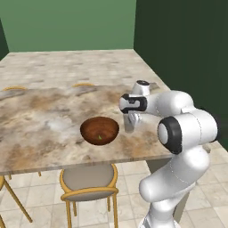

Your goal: There is a bowl on the dining counter. Grab a lemon wedge from the fridge and place it in the bowl. Then get the liquor bottle and glass cup from the cabinet and place them next to the bowl.

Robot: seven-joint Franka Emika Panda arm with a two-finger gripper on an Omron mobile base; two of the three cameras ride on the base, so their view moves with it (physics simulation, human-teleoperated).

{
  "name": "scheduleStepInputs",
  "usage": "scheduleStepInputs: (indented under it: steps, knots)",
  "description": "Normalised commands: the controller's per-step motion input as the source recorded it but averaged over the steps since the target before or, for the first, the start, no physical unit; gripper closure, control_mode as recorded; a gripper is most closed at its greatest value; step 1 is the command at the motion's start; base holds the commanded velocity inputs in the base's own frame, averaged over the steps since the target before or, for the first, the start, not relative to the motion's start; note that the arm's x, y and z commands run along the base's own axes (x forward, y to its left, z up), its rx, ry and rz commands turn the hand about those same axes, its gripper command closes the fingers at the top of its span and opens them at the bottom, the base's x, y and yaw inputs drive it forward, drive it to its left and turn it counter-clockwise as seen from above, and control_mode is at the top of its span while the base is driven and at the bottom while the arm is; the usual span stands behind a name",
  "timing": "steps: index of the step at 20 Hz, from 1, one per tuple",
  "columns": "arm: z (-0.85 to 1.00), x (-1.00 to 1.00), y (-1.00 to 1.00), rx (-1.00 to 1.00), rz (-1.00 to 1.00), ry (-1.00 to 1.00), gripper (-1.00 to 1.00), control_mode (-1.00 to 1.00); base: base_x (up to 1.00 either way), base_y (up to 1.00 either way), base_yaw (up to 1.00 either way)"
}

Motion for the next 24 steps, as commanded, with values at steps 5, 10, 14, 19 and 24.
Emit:
scheduleStepInputs:
  steps: [5,10,14,19,24]
  knots:
    - [-0.44,0.24,0.0,0.0,0.01,-0.02,1.0,-1.0,0.0,0.0,0.0]
    - [-0.33,0.11,0.0,0.0,0.02,-0.06,1.0,-1.0,0.0,0.0,0.0]
    - [-0.31,0.0,0.04,0.0,0.02,-0.08,-1.0,-1.0,0.0,0.0,0.0]
    - [-0.07,-0.02,0.01,0.0,0.01,-0.12,-1.0,-1.0,0.0,0.0,0.0]
    - [0.2,-0.25,0.0,0.0,0.0,-0.24,-1.0,-1.0,0.0,0.0,0.0]
